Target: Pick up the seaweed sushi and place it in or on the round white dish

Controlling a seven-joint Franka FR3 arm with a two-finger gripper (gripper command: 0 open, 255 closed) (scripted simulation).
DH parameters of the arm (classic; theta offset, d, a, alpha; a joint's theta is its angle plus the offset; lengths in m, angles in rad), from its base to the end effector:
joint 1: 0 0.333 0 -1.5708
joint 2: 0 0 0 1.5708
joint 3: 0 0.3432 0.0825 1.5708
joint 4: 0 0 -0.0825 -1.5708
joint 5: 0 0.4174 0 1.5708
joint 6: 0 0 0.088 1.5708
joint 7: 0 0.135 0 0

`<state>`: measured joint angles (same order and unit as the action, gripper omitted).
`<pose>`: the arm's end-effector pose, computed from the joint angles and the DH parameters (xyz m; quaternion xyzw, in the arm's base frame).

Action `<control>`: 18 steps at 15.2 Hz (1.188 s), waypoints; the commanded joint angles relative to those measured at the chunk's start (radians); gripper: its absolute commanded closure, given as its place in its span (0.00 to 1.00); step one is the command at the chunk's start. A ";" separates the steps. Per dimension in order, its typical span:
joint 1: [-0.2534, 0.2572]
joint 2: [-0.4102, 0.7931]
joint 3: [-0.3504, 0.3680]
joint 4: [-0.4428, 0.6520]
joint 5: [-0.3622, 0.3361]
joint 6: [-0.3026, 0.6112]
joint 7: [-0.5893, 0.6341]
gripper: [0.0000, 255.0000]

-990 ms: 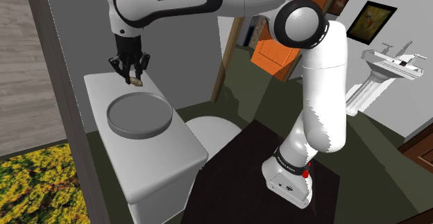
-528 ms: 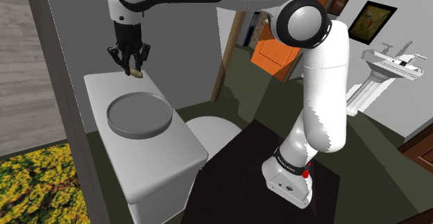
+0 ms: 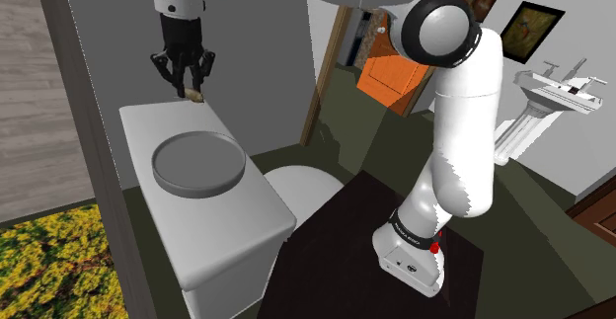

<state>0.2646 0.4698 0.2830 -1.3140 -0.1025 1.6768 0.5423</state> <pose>0.6447 0.3342 0.4602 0.9989 -0.0014 -0.0450 0.0117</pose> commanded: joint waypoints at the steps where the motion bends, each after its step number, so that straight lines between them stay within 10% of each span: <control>1: 0.006 -0.064 0.012 -0.095 0.013 0.031 0.025 1.00; 18: 0.063 -0.265 0.075 -0.491 0.067 0.236 0.156 1.00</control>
<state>0.3285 0.2056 0.3583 -1.7903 -0.0351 1.8975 0.6983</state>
